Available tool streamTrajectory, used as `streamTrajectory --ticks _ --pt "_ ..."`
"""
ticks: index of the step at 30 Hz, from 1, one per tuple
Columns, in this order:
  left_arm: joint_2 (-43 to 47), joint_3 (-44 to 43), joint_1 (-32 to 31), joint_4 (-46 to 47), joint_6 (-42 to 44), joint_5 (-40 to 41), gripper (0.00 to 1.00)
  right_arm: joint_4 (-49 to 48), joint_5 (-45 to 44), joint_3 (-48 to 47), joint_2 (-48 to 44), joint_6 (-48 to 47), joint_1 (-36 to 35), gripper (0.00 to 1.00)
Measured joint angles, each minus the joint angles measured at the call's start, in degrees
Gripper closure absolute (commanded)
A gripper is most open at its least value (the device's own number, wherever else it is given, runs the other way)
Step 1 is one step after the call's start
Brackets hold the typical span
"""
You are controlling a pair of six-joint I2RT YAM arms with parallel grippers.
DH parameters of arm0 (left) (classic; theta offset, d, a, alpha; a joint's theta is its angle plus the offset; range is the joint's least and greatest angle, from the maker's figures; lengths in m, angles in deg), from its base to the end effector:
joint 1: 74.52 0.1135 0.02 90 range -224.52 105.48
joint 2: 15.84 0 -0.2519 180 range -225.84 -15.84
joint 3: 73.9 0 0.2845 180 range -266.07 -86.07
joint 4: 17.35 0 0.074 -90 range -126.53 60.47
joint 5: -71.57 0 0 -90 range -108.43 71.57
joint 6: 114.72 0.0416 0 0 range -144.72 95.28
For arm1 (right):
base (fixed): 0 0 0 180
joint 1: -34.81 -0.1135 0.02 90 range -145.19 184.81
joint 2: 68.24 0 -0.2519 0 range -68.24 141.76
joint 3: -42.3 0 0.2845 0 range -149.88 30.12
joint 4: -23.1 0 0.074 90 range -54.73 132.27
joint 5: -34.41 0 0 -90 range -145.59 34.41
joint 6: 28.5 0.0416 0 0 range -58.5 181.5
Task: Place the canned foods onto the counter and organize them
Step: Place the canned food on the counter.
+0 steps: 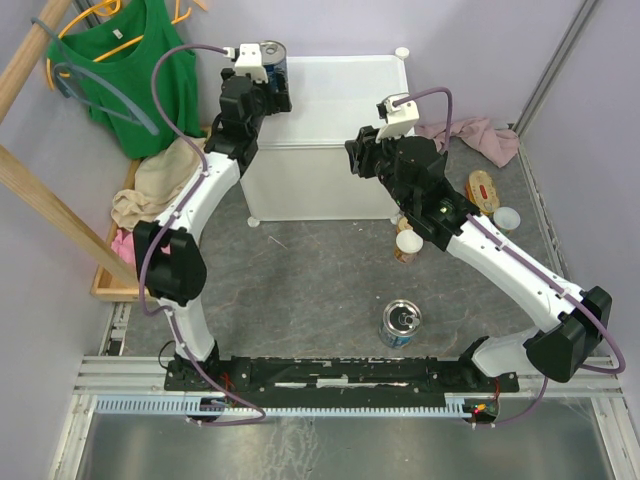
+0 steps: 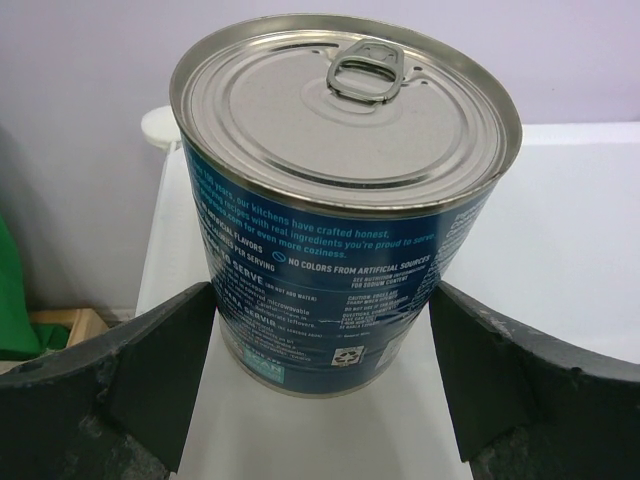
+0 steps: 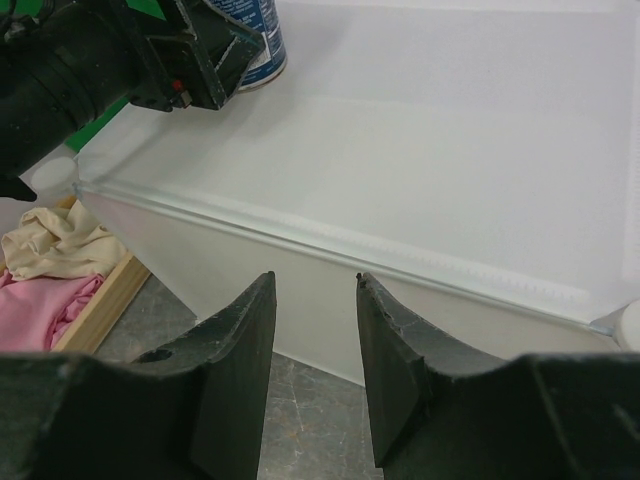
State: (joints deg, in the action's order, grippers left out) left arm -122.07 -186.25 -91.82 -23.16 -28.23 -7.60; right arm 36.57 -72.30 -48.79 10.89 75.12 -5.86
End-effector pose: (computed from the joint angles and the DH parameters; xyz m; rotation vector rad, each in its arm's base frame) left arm 0.4684 -0.1377 0.3863 0.0397 1.5666 -0.1378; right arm 0.2844 0.2286 0.4168 -0.1519 1.6118 0.5027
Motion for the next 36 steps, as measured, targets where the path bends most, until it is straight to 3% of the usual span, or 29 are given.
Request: streamTrajectory --ticks 22,30,36 --pt "-11.32 -13.49 0.11 -0.07 -0.02 1.09 0.07 0.02 0.11 0.79 -0.02 -0.48 0.0 0.53" --pt "-12.68 -14.64 0.2 0.83 -0.04 1.46 0.07 0.0 -0.04 0.79 -0.02 -1.44 0.0 0.53" --pt "-12.68 -14.62 0.2 0.9 -0.09 1.64 0.01 0.0 -0.07 0.79 0.0 -1.53 0.0 0.53"
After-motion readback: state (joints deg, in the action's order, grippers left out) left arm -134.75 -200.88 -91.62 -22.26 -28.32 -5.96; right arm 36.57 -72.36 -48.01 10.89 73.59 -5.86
